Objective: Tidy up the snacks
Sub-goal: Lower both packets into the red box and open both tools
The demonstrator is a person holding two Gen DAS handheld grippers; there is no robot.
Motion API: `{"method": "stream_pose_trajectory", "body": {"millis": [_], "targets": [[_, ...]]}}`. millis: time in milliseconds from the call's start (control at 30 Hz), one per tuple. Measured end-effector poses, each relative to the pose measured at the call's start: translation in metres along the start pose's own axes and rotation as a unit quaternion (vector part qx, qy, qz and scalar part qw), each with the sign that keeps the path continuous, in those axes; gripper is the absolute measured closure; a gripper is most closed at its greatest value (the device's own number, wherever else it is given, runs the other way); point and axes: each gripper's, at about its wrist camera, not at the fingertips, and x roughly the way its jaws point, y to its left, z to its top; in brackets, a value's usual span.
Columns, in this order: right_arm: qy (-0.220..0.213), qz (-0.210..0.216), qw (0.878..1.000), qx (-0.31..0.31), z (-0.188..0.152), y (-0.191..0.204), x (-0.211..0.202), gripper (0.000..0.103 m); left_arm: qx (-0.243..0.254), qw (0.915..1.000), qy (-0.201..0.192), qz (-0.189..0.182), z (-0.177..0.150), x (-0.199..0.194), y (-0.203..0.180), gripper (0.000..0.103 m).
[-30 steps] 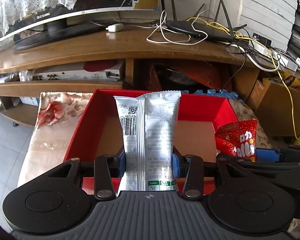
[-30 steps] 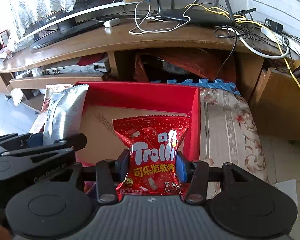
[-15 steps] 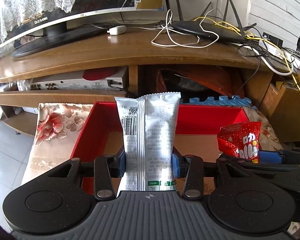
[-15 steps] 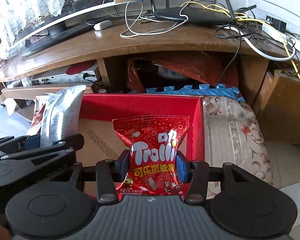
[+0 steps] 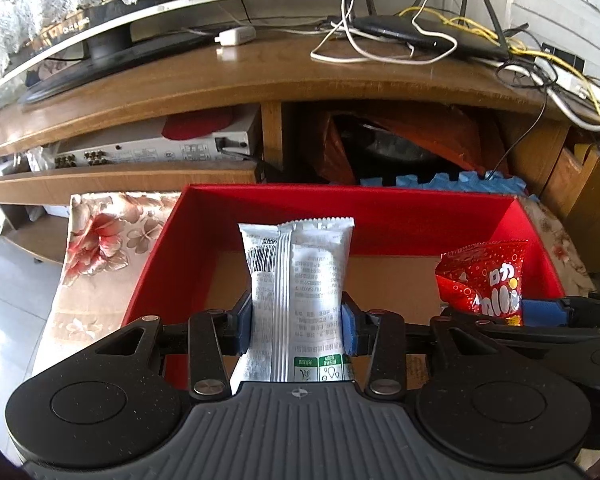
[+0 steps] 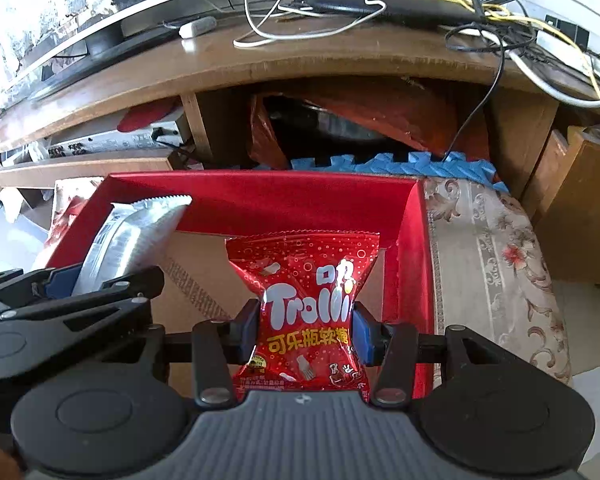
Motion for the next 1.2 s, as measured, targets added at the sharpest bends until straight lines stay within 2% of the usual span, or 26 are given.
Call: {"method": "stream_pose_trajectory", "body": {"millis": [200, 500, 700, 833, 1200], "targets": [[0.011, -0.003, 1.0, -0.007, -0.003, 0.001, 0.013, 0.05, 0.001, 0.9999, 0.012, 0.004, -0.003, 0.01, 0.001, 0.055], [0.001, -0.029, 0.999, -0.043, -0.005, 0.009, 0.019, 0.05, -0.011, 0.9997, 0.024, 0.005, -0.006, 0.018, 0.004, 0.054], [-0.001, -0.025, 0.998, -0.049, -0.007, 0.013, 0.021, 0.05, -0.012, 0.9993, 0.033, 0.012, -0.007, 0.02, 0.008, 0.054], [0.022, -0.012, 0.999, -0.044, -0.011, 0.014, 0.03, 0.05, -0.002, 0.9988, 0.045, 0.018, -0.011, 0.024, 0.007, 0.054], [0.025, -0.016, 0.998, -0.046, -0.011, 0.014, 0.033, 0.049, -0.002, 0.9986, 0.047, 0.022, -0.01, 0.022, 0.008, 0.052]]}}
